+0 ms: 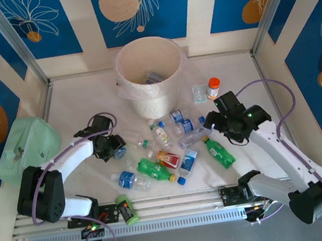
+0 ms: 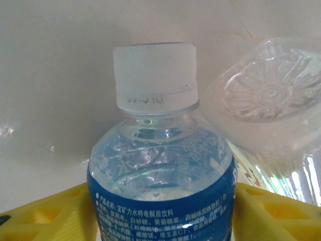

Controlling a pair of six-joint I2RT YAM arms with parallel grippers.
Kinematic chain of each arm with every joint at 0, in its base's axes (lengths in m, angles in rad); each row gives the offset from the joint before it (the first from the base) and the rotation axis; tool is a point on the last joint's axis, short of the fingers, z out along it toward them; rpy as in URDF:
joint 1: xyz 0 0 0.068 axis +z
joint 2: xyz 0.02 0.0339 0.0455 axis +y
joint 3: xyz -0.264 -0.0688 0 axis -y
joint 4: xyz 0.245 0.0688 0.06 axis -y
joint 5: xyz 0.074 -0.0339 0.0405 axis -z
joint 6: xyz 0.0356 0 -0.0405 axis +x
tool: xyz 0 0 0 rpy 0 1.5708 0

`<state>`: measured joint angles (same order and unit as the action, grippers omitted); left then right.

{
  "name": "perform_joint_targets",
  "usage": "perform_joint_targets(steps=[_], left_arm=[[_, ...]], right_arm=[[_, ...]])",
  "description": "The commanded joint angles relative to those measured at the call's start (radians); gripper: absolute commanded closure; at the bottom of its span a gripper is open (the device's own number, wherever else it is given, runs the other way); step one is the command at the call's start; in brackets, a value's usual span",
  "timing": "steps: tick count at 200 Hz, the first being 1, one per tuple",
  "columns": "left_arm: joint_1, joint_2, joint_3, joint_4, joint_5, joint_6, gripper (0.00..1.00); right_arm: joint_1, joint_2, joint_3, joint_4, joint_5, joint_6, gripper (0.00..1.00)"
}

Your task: Put the plastic bottles in the bin

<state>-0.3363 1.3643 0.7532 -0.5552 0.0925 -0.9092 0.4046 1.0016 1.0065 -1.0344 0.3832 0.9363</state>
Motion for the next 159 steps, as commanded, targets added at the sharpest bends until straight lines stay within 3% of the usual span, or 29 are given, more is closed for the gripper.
perform_joint_targets(steps=[1,40,77,104,159], left_arm=[[-0.004,0.009,-0.035,0.006,-0.017,-0.005,0.39],[-0.004,-0.035,-0.013,-0.028,-0.009,-0.003,0.44],[-0.002,-0.182,0.072,-0.113,0.021,0.038,0.45],[0.004,-0.270,0.144,-0.075,0.140,0.073,0.48],[0.008,-0.304,0.319,0.099,0.417,0.065,0.49]], right_arm=[[-0.017,-0.037,0.054,0.019,-0.055,-0.009,0.00],[-0.010,-0.095,0.048,0.120,-0.314,-0.109,0.01],[0.139,-0.114,0.052,0.235,-0.448,-0.163,0.01],[0.291,-0.039,0.139,0.263,-0.464,-0.225,0.01],[0.401,0.112,0.270,0.380,-0.523,-0.242,0.02]])
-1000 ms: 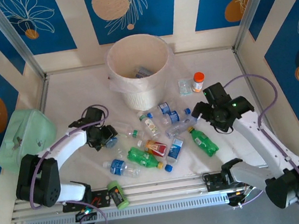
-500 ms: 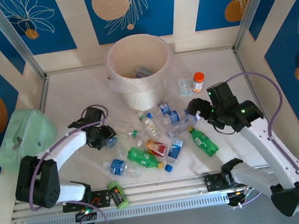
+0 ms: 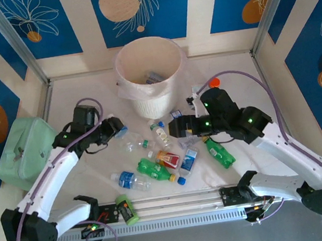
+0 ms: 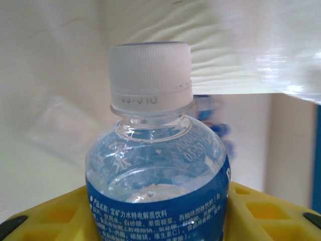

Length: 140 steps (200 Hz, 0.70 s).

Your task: Put the plastic bottles in the bin

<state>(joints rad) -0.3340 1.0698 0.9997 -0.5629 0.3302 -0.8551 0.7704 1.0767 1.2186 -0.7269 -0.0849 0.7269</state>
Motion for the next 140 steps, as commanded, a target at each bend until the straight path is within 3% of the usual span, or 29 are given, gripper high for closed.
perform_joint_targets(steps=[1,69,140], left_arm=[[0.006,-0.009,0.075,0.110,0.185,0.009,0.49],[0.004,0.067,0.115,0.449,0.480,-0.138,0.49],[0.002,0.070,0.084,0.553,0.531,-0.208,0.48]], right_arm=[[0.037,0.040,0.059,0.074,-0.055,-0.034,0.02],[0.090,0.197,0.200,0.078,-0.041,-0.066,0.02],[0.070,0.285,0.294,0.059,-0.082,-0.095,0.03]])
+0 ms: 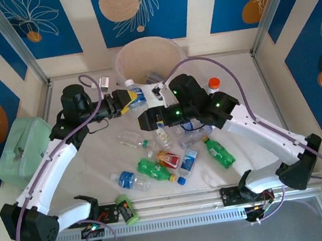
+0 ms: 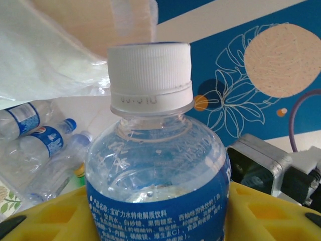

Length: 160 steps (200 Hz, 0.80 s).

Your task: Put the plastic bottles in the bin

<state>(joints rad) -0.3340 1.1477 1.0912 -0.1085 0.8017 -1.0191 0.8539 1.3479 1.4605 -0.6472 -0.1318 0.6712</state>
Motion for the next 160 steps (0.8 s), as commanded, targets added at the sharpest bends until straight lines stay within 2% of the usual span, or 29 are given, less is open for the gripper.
perform_joint_targets(steps=[1,50,98,160], left_arm=[[0.002,-0.009,-0.010,0.101,0.061,-0.045,0.48],[0.002,0.002,-0.059,0.205,0.057,-0.081,0.48],[0.001,0.031,-0.056,0.279,0.082,-0.122,0.49],[0.002,0.034,-0.070,0.310,0.085,-0.141,0.49]], right_arm=[[-0.014,0.014,0.053,-0.020,-0.038,-0.040,0.03],[-0.041,0.058,0.073,0.004,-0.120,-0.056,0.13],[-0.036,0.063,0.063,0.026,-0.106,-0.046,0.19],[-0.038,0.085,0.085,0.026,-0.101,-0.044,0.41]])
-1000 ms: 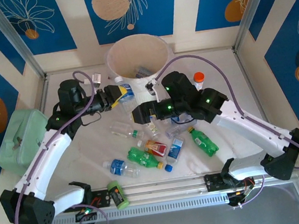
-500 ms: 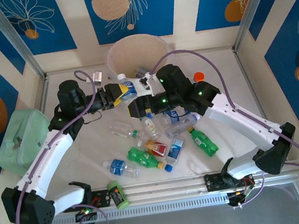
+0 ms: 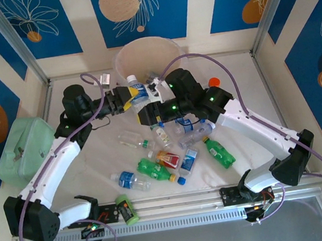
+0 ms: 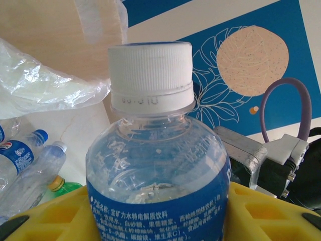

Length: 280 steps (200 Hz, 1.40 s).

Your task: Put the plastic bottles in the bin

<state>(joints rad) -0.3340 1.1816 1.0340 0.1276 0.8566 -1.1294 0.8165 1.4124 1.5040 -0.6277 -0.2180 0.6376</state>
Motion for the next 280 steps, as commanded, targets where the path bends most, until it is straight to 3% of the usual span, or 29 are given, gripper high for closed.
perform_joint_targets(steps=[1,11,39,50,75,119,156,166,186,199,238,280], left_arm=[[0.002,0.000,-0.014,0.075,0.029,-0.033,0.48],[0.002,0.002,-0.023,0.109,0.027,-0.056,0.42],[-0.002,-0.015,-0.086,0.249,-0.015,-0.149,0.07],[-0.007,-0.019,-0.109,0.302,-0.026,-0.178,0.04],[-0.022,-0.019,-0.129,0.359,-0.040,-0.204,0.09],[-0.033,0.017,-0.110,0.441,-0.045,-0.233,0.27],[-0.037,0.048,-0.074,0.419,-0.030,-0.210,0.39],[-0.037,0.050,-0.049,0.361,-0.027,-0.172,0.40],[-0.031,0.061,0.044,0.151,-0.039,-0.041,0.42],[-0.021,0.084,0.147,-0.043,-0.073,0.067,0.40],[-0.009,0.283,0.568,-0.526,-0.226,0.329,0.41],[-0.009,0.512,0.836,-0.582,-0.311,0.298,0.45]], right_arm=[[-0.001,0.020,0.042,0.007,-0.014,-0.010,0.41],[-0.002,0.020,0.044,0.007,-0.009,-0.007,0.41],[-0.014,0.007,0.035,0.043,-0.019,0.020,0.41],[-0.019,0.004,0.030,0.062,-0.029,0.030,0.41],[-0.024,0.005,0.027,0.097,-0.057,0.048,0.42],[-0.025,0.005,0.005,0.149,-0.092,0.084,0.42],[-0.036,-0.003,-0.011,0.183,-0.105,0.111,0.41],[-0.043,-0.009,-0.012,0.173,-0.095,0.109,0.37],[-0.067,-0.039,-0.012,0.114,-0.034,0.100,0.09],[-0.092,-0.063,-0.012,0.062,-0.001,0.087,0.03],[-0.145,-0.184,-0.056,-0.114,0.174,0.043,0.01],[-0.270,-0.379,-0.227,-0.176,0.220,0.080,0.02]])
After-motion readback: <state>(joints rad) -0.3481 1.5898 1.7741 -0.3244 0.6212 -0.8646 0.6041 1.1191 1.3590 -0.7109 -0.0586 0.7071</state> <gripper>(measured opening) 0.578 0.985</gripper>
